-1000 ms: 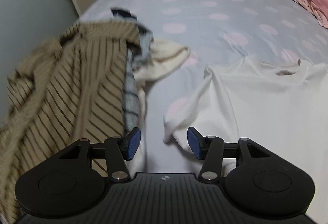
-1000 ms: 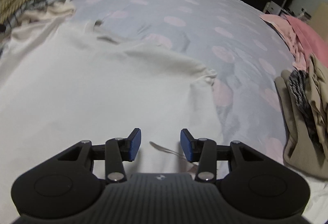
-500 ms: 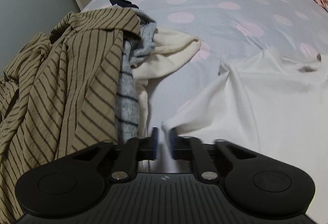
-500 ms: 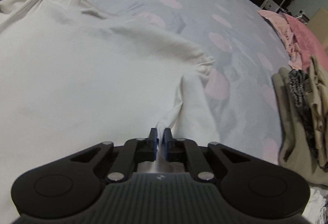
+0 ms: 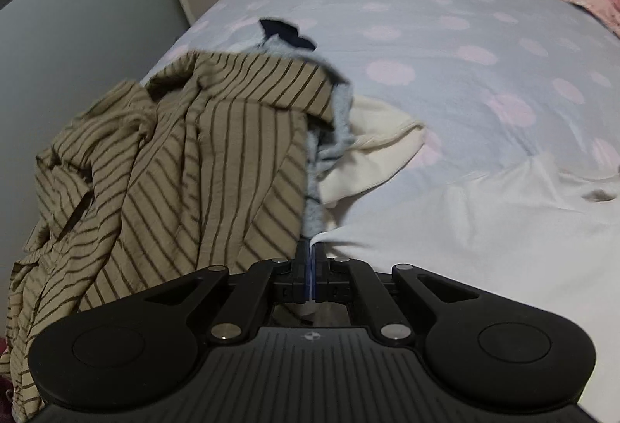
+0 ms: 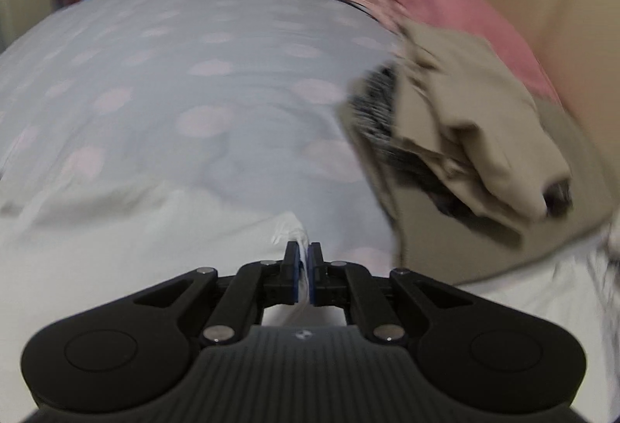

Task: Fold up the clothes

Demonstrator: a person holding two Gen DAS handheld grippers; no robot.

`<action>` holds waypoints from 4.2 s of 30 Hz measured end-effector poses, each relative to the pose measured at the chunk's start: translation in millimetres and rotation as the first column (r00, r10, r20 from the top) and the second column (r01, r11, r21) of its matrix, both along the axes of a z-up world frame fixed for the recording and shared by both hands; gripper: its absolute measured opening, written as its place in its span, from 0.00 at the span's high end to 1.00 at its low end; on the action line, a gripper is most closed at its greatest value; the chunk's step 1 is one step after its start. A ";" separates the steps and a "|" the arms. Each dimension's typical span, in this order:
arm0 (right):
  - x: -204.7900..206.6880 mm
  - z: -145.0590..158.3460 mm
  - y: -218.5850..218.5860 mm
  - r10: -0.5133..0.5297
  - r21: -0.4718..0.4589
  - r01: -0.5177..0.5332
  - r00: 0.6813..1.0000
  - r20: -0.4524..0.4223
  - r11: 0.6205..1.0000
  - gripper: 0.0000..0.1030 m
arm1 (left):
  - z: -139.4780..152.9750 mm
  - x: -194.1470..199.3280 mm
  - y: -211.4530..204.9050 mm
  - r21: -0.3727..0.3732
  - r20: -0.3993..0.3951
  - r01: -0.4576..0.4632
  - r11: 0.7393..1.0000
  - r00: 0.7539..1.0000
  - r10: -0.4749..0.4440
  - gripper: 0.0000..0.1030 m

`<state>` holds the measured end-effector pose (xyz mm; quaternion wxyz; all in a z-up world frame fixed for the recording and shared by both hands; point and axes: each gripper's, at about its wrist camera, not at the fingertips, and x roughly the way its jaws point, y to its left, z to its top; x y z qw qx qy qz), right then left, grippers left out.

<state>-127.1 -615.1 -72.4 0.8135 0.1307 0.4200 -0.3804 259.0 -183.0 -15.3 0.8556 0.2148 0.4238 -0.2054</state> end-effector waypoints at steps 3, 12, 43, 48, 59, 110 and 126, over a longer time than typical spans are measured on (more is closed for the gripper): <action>-10.7 3.5 -28.7 -0.108 0.029 0.107 0.994 0.032 0.994 0.96 | -13.5 2.3 -5.9 0.060 0.016 0.016 0.998 1.000 -0.017 1.00; 4.0 -22.8 -39.3 -0.106 0.033 0.108 0.992 -0.065 0.994 0.88 | -21.5 -6.7 -14.4 0.077 0.068 0.081 0.994 0.994 -0.087 0.90; -80.1 -1.6 170.9 0.298 0.060 -0.295 0.953 -0.055 0.954 0.68 | -21.0 -260.2 142.6 -0.075 -0.355 0.278 0.958 0.890 -0.286 0.82; -85.0 1.7 194.0 0.323 0.070 -0.319 0.946 -0.043 0.945 0.66 | -43.8 -280.7 145.9 -0.053 -0.397 0.256 0.965 0.881 -0.256 0.82; -96.9 -1.7 223.6 0.363 0.054 -0.360 0.929 -0.075 0.931 0.61 | -68.4 -286.2 137.9 -0.006 -0.405 0.236 0.972 0.888 -0.218 0.98; -157.0 -14.1 263.2 0.692 0.489 -0.535 0.685 -0.225 0.689 0.94 | -48.4 -256.2 147.9 0.145 -0.475 0.249 0.958 0.866 -0.153 1.00; -172.5 -43.4 246.7 0.642 0.627 -0.323 0.663 -0.385 0.709 0.94 | -54.3 -255.5 132.4 0.203 -0.543 0.345 0.916 0.818 -0.187 1.00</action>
